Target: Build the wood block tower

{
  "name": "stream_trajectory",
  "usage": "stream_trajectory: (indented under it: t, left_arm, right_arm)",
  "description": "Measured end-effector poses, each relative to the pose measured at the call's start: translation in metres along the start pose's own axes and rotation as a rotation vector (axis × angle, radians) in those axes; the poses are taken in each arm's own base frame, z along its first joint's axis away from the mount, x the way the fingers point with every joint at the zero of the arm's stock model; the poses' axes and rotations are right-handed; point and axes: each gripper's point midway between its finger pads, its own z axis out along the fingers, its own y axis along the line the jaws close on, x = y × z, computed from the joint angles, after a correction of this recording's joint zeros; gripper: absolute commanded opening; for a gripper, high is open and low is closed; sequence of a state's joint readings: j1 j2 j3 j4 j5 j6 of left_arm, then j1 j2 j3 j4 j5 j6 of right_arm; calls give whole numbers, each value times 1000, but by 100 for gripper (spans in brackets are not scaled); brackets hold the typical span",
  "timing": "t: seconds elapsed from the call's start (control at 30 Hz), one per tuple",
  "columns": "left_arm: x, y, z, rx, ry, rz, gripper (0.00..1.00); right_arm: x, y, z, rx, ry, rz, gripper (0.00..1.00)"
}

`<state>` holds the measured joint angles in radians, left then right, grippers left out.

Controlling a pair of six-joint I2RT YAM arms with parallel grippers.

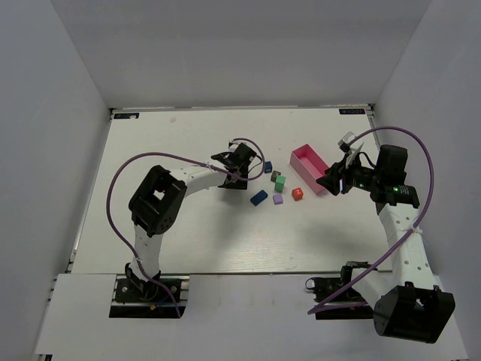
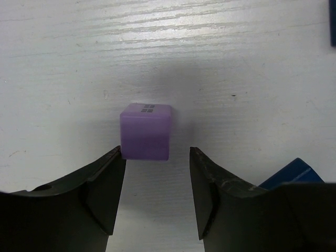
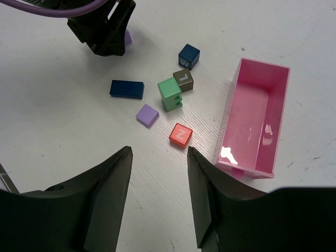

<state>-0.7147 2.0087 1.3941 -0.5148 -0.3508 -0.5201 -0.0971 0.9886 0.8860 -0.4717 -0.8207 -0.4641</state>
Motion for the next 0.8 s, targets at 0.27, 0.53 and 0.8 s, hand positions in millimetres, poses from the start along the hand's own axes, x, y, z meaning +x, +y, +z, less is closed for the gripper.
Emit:
stream_trajectory:
  t: [0.27, 0.53, 0.8]
  left_arm:
    - [2, 1, 0, -5, 6, 3, 70]
    - [-4, 13, -32, -18, 8, 13, 75]
    - [-35, 30, -159, 191, -216, 15, 72]
  right_arm:
    - [0, 0, 0, -1, -1, -1, 54]
    - [2, 5, 0, -38, 2, -57, 60]
    - [25, 47, 2, -322, 55, -333, 58]
